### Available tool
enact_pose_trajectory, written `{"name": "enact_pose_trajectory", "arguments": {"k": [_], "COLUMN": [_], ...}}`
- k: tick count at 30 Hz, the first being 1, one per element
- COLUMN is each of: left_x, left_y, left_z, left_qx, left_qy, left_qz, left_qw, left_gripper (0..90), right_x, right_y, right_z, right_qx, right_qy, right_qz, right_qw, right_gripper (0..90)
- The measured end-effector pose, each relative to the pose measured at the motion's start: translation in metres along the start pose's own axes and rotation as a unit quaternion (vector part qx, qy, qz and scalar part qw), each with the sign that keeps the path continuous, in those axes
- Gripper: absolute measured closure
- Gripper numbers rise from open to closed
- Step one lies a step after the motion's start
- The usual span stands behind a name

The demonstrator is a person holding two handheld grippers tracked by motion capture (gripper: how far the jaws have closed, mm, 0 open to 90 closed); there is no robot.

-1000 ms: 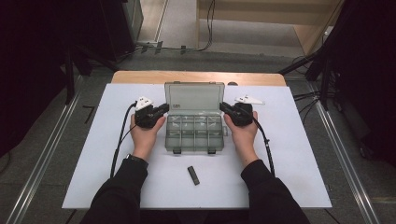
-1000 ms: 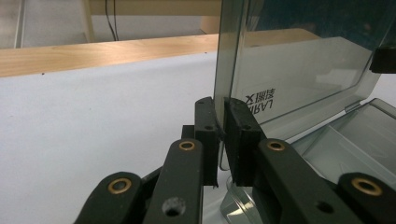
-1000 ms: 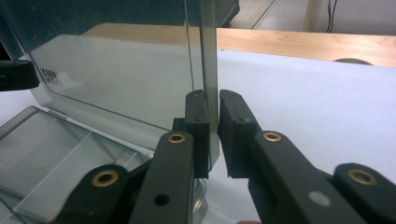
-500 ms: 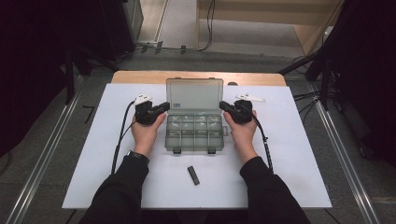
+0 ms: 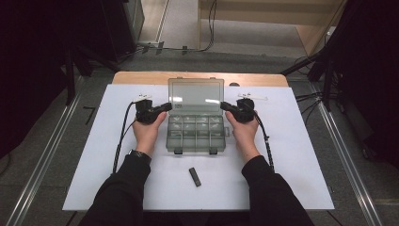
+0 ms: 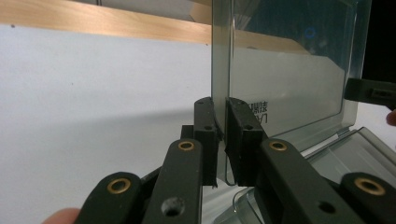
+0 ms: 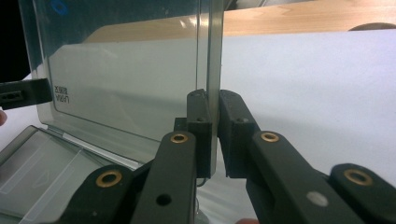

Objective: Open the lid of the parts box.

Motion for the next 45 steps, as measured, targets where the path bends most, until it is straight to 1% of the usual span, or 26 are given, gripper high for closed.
{"name": "enact_pose_trajectory", "arguments": {"k": [7, 11, 15, 16, 19, 25, 27, 29, 32, 38, 45], "left_x": [-0.002, -0.004, -0.006, -0.006, -0.006, -0.007, -0.007, -0.007, -0.007, -0.008, -0.007], "left_y": [-0.002, -0.004, -0.006, -0.006, -0.007, -0.008, -0.008, -0.008, -0.009, -0.009, -0.009], "left_z": [0.0, 0.001, 0.003, 0.003, 0.004, 0.005, 0.005, 0.005, 0.006, 0.007, 0.007], "left_qx": [-0.008, -0.013, -0.022, -0.026, -0.032, -0.036, -0.038, -0.039, -0.041, -0.046, -0.05], "left_qy": [0.007, 0.014, 0.019, 0.023, 0.023, 0.034, 0.035, 0.035, 0.033, 0.039, 0.034], "left_qz": [0.004, 0.001, -0.006, -0.008, -0.013, -0.01, -0.011, -0.012, -0.014, -0.01, -0.014], "left_qw": [0.9999, 0.9998, 0.9996, 0.9994, 0.9991, 0.9987, 0.9986, 0.9986, 0.9985, 0.9981, 0.9981], "left_gripper": [80.8, 79.6, 79.6, 79.5, 79.0, 78.5, 78.3, 78.0, 77.5, 76.8, 76.4], "right_x": [0.003, 0.006, 0.007, 0.008, 0.011, 0.014, 0.015, 0.015, 0.014, 0.014, 0.012], "right_y": [-0.003, -0.005, -0.007, -0.008, -0.009, -0.01, -0.01, -0.01, -0.01, -0.011, -0.011], "right_z": [0.002, 0.003, 0.005, 0.005, 0.008, 0.009, 0.009, 0.009, 0.01, 0.011, 0.011], "right_qx": [-0.005, -0.012, -0.019, -0.022, -0.03, -0.038, -0.04, -0.041, -0.045, -0.049, -0.053], "right_qy": [-0.01, -0.03, -0.033, -0.036, -0.053, -0.076, -0.076, -0.073, -0.075, -0.073, -0.067], "right_qz": [-0.004, -0.011, -0.011, -0.011, -0.018, -0.033, -0.035, -0.032, -0.03, -0.029, -0.021], "right_qw": [0.9999, 0.9994, 0.9992, 0.9991, 0.998, 0.9959, 0.9956, 0.996, 0.9957, 0.9957, 0.9961], "right_gripper": [80.2, 79.8, 79.2, 79.1, 78.7, 78.1, 77.9, 77.8, 77.5, 76.8, 76.3]}}
Point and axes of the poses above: each handheld gripper's, and its own axes: y roughly backward along the jaws, z roughly out of its underside, x roughly to its right, the point moved 3 cm from there along -y, roughly forward along the jaws, and after that the axes turned 1 degree about x, right-handed, at the moved point
